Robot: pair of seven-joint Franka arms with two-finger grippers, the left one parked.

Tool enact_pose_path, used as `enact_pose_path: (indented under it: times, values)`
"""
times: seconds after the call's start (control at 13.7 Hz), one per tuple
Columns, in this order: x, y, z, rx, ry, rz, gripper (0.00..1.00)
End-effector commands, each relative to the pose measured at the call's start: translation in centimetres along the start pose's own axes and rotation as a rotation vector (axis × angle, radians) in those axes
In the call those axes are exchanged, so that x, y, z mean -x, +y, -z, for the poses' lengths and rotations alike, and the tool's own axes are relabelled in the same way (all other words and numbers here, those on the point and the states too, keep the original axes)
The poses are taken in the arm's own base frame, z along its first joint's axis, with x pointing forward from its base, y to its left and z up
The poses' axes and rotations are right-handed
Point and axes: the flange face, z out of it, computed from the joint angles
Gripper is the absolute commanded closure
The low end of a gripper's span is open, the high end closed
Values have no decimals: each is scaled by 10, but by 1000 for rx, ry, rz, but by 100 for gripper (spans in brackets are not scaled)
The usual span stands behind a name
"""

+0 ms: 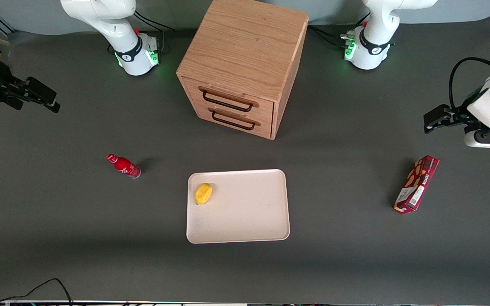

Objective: Place coke bottle on tray
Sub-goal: 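Move the open right gripper toward the red Coca-Cola bottle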

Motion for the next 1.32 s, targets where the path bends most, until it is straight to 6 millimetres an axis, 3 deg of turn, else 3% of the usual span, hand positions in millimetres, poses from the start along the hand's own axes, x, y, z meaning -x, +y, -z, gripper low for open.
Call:
enact_pose_path:
  times: [0.0,0.37,0.51,0.66,0.88,1.1,1.17,1.24]
  values:
    - [-3,-7,9,-31,-11,-64,0]
    - [-5,-17,6,-32,-22,-58,0]
    - [-13,-18,-7,-26,-40,-44,0]
    - [-35,-20,-42,-16,-83,-18,0]
    - [-59,-17,-113,-16,-114,-21,0]
    - [-59,-13,-182,-21,-94,29,0]
    - [-56,-5,-223,-21,-88,15,0]
    - [-51,-3,-245,-19,-89,11,0]
